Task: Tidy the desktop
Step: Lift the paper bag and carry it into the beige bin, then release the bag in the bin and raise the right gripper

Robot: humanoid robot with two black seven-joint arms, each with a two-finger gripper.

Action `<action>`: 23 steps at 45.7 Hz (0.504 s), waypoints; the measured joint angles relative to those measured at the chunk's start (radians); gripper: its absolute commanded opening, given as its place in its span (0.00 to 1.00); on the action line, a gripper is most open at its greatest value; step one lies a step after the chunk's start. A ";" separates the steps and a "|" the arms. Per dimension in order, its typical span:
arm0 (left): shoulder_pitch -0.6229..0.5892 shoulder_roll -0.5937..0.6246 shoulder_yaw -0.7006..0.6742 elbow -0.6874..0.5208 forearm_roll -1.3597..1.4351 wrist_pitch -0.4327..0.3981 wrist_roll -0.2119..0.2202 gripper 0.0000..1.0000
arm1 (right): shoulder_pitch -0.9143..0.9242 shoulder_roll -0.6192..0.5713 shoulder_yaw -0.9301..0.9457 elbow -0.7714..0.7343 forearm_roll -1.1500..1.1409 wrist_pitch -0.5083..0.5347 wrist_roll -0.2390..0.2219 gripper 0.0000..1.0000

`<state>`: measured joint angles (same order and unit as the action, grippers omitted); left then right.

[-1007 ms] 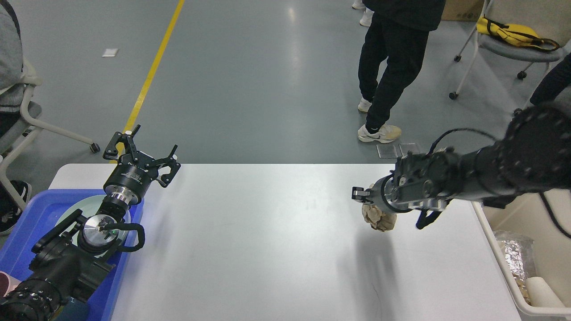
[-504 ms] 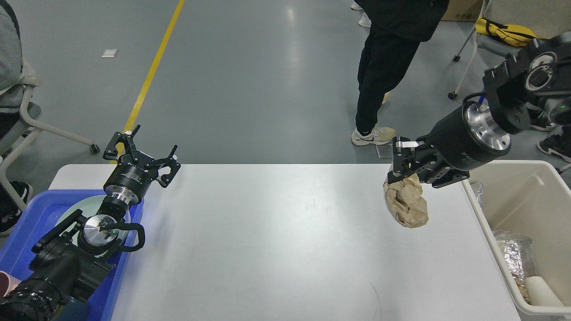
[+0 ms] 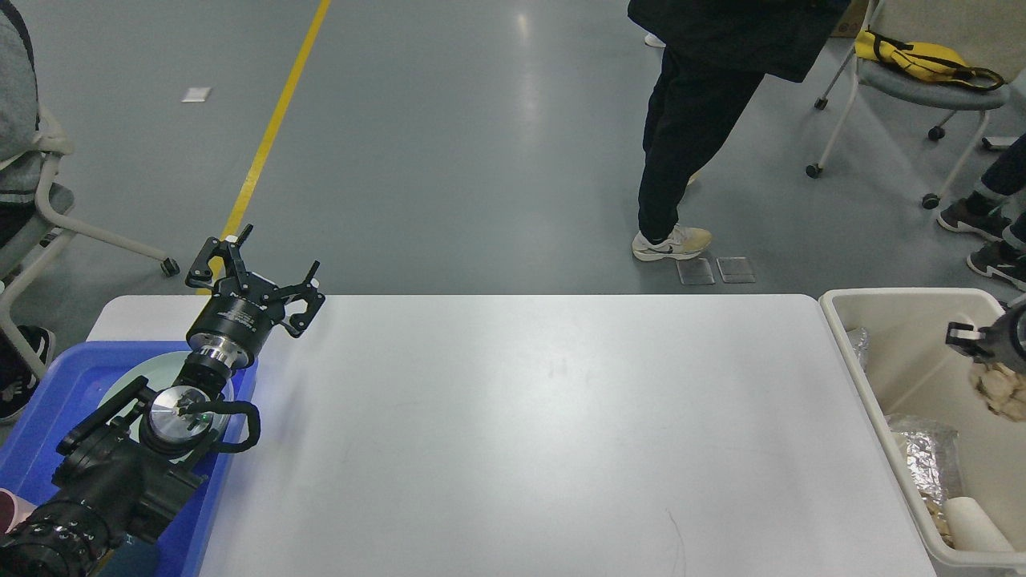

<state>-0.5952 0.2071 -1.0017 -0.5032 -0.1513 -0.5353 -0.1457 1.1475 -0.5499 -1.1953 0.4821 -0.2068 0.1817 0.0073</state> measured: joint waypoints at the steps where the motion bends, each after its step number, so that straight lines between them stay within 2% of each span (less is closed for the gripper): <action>1: 0.000 0.000 0.000 0.000 0.000 0.000 0.000 0.96 | -0.063 0.015 0.015 -0.066 0.002 -0.032 0.000 0.00; 6: 0.000 0.000 0.000 0.000 0.000 0.000 0.000 0.96 | -0.407 0.140 0.109 -0.388 0.045 -0.148 0.001 0.00; 11: 0.000 0.000 0.000 0.000 0.000 0.001 0.000 0.96 | -0.558 0.211 0.145 -0.512 0.103 -0.181 -0.001 0.00; 12: 0.000 0.000 0.000 0.000 0.000 0.001 0.000 0.96 | -0.575 0.219 0.148 -0.525 0.115 -0.186 -0.005 0.21; 13: 0.000 0.000 0.000 0.000 0.000 0.001 0.000 0.96 | -0.579 0.222 0.149 -0.527 0.117 -0.187 -0.005 0.75; 14: 0.000 0.000 0.000 0.000 0.000 0.001 0.000 0.96 | -0.581 0.223 0.150 -0.529 0.119 -0.188 -0.005 1.00; 15: 0.000 0.000 0.000 0.000 0.000 0.001 0.000 0.96 | -0.583 0.224 0.151 -0.531 0.121 -0.188 -0.005 0.95; 16: 0.000 0.000 0.000 0.000 0.000 0.001 0.000 0.96 | -0.585 0.225 0.152 -0.532 0.123 -0.187 -0.006 1.00; 23: 0.000 0.000 0.000 0.000 0.000 0.001 0.000 0.96 | -0.587 0.226 0.161 -0.533 0.132 -0.178 -0.006 1.00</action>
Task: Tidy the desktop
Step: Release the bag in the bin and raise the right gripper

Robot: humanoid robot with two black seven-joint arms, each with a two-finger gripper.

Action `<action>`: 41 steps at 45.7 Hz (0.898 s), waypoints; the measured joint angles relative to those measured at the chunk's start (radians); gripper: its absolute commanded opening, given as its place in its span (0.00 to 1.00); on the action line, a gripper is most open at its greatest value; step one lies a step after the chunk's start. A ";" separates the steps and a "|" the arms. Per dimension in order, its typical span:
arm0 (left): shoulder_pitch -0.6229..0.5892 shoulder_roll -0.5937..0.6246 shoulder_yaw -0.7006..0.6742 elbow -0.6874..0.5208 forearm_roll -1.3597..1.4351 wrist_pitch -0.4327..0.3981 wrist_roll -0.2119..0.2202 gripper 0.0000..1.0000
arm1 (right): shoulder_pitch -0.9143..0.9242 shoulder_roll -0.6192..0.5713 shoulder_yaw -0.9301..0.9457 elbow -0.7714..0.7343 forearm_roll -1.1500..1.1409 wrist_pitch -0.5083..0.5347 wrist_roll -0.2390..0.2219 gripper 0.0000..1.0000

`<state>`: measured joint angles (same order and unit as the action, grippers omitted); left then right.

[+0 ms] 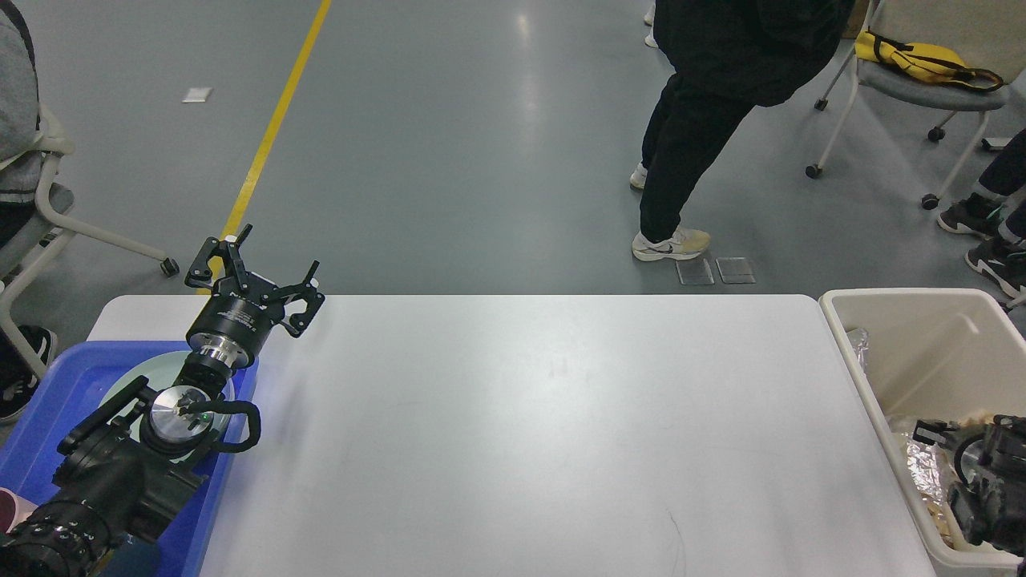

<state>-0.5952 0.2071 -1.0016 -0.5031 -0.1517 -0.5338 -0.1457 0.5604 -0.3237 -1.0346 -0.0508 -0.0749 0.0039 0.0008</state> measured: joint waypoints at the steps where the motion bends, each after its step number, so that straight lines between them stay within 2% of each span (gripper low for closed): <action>1: 0.000 0.000 0.000 0.000 0.000 0.000 0.000 0.96 | 0.000 0.000 0.001 0.000 0.000 0.000 0.000 1.00; 15: 0.000 0.000 0.000 0.000 0.000 0.000 0.000 0.96 | 0.018 0.013 0.008 -0.003 0.001 -0.004 0.001 1.00; 23: 0.000 0.000 0.000 0.000 0.001 0.000 0.000 0.96 | 0.116 0.028 0.012 0.025 0.003 0.000 0.002 1.00; 29: 0.000 0.000 0.000 0.000 0.001 0.000 0.000 0.96 | 0.286 0.007 0.014 0.141 0.002 0.011 0.005 1.00; 33: 0.000 0.000 0.000 0.000 0.001 0.000 0.000 0.96 | 0.425 -0.060 0.009 0.246 0.000 0.048 0.008 1.00; 41: 0.000 0.000 0.000 0.000 0.001 0.000 0.000 0.96 | 0.851 -0.204 0.011 0.568 -0.002 0.294 0.014 1.00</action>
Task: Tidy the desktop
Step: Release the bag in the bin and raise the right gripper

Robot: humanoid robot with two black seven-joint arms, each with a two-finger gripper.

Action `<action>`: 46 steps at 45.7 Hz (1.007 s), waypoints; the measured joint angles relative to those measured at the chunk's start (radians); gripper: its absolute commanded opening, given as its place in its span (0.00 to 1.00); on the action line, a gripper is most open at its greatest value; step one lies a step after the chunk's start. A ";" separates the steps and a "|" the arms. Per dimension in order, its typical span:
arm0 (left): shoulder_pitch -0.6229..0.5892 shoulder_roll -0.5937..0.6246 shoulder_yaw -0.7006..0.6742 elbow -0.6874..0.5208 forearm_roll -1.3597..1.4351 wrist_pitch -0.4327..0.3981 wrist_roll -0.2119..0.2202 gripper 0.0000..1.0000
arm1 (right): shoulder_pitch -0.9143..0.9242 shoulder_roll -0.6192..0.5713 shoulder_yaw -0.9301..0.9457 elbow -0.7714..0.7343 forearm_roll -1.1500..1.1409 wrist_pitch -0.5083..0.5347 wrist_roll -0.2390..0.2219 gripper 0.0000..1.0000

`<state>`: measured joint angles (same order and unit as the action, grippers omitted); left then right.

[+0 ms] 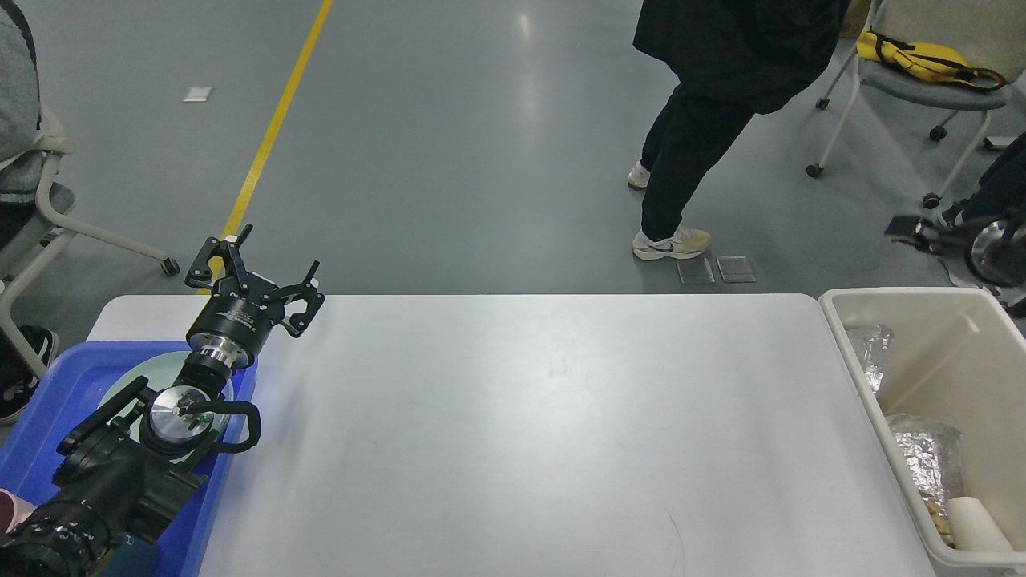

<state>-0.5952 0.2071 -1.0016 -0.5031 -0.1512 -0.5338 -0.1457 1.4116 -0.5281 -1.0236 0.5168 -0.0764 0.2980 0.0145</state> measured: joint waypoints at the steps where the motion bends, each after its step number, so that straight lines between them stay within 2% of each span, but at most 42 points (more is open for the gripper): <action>1: 0.000 0.000 0.000 0.000 0.000 0.000 0.000 0.96 | 0.054 -0.010 0.001 0.040 0.000 0.031 0.000 1.00; 5: 0.000 0.000 0.000 0.000 0.000 0.000 0.000 0.96 | 0.267 -0.029 0.004 0.222 0.000 0.119 0.001 1.00; 11: 0.000 0.000 0.000 0.000 0.000 0.000 0.000 0.96 | 0.484 -0.029 0.003 0.533 0.000 0.146 -0.002 1.00; 17: 0.000 0.000 0.000 0.000 0.001 -0.001 0.000 0.96 | 0.596 0.030 -0.002 0.826 -0.008 0.148 -0.011 1.00; 21: 0.000 0.000 0.000 0.000 0.001 -0.002 0.000 0.96 | 0.624 0.117 -0.003 0.934 -0.007 0.145 -0.012 1.00; 24: 0.000 0.000 0.000 0.000 0.001 -0.002 0.000 0.96 | 0.628 0.193 -0.016 0.967 -0.003 0.140 -0.013 1.00; 30: 0.000 0.000 -0.001 0.000 0.001 -0.002 0.000 0.96 | 0.622 0.220 -0.029 0.984 -0.002 0.140 -0.013 1.00; 38: 0.007 0.000 -0.003 0.000 0.001 -0.002 0.000 0.96 | 0.607 0.217 -0.030 0.984 0.001 0.127 -0.013 1.00; 46: 0.009 0.001 -0.004 0.000 0.001 -0.002 0.000 0.96 | 0.506 0.143 -0.005 0.894 0.004 0.033 -0.010 1.00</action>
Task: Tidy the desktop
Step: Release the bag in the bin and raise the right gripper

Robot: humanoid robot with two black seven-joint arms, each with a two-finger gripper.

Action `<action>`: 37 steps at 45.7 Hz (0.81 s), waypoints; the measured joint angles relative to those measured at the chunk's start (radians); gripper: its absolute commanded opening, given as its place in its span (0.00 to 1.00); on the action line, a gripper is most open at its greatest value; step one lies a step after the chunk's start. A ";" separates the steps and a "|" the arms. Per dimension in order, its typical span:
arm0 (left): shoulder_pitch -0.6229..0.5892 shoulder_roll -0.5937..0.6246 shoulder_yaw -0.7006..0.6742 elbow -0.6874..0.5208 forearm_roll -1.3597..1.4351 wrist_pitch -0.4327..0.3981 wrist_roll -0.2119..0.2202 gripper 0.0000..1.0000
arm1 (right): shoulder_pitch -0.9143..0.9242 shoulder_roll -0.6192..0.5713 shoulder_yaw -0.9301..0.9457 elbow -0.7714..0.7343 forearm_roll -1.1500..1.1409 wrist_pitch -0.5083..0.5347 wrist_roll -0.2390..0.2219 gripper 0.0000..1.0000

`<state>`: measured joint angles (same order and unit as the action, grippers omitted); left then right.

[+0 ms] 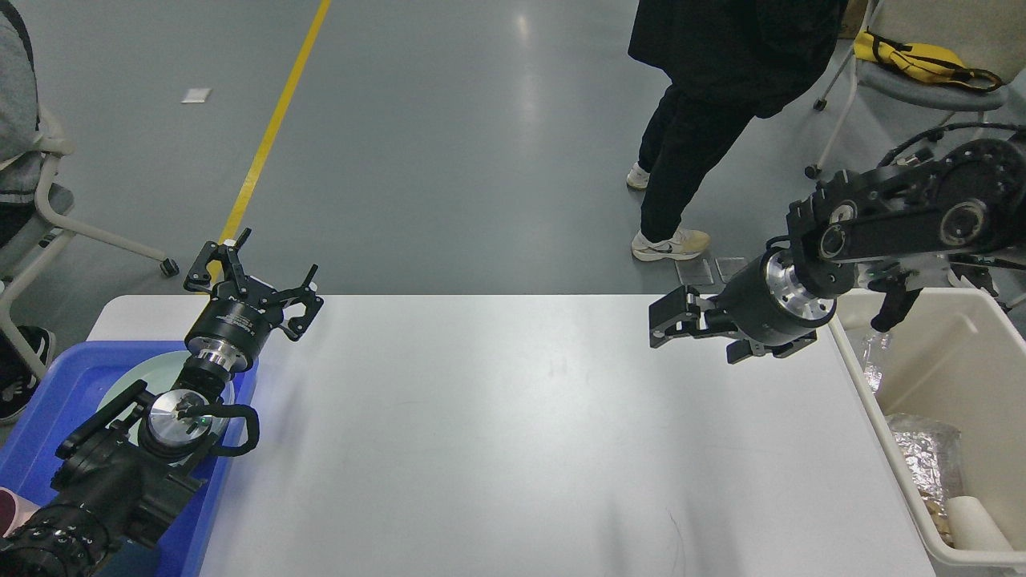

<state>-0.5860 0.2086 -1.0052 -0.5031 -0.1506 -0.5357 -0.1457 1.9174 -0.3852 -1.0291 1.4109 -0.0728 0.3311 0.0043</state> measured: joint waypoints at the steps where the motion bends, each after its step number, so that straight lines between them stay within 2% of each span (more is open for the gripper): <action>1: 0.000 0.000 0.000 0.000 0.000 0.000 0.000 0.96 | -0.024 -0.013 0.009 -0.021 0.000 -0.013 0.001 1.00; 8: 0.000 0.000 0.000 0.000 0.000 0.000 0.000 0.96 | -0.282 -0.140 0.222 -0.217 0.016 -0.111 0.008 1.00; 14: 0.000 -0.001 0.000 0.000 0.000 0.001 0.000 0.96 | -0.555 -0.288 0.611 -0.310 0.111 -0.140 0.011 1.00; 18: 0.000 0.000 0.000 0.000 0.000 0.001 0.000 0.96 | -0.745 -0.341 0.883 -0.330 0.182 -0.153 0.035 1.00; 21: 0.000 0.000 0.000 0.000 0.000 0.001 0.000 0.96 | -0.886 -0.345 1.085 -0.357 0.205 -0.178 0.098 1.00; 26: 0.000 0.000 0.000 0.000 0.000 0.001 0.000 0.96 | -1.090 -0.268 1.380 -0.429 0.214 -0.247 0.281 1.00; 29: 0.000 0.000 0.000 0.000 0.000 0.001 0.000 0.96 | -1.170 -0.193 1.505 -0.495 0.214 -0.292 0.367 1.00; 33: 0.000 0.000 0.000 0.000 0.000 0.001 0.000 0.96 | -1.220 -0.093 1.597 -0.576 0.214 -0.317 0.419 1.00; 37: 0.000 0.000 0.000 0.000 0.000 0.001 0.000 0.96 | -1.239 -0.028 1.640 -0.606 0.214 -0.322 0.436 1.00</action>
<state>-0.5859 0.2085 -1.0048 -0.5031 -0.1507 -0.5348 -0.1457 0.6787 -0.4135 0.6106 0.8048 0.1415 0.0087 0.4405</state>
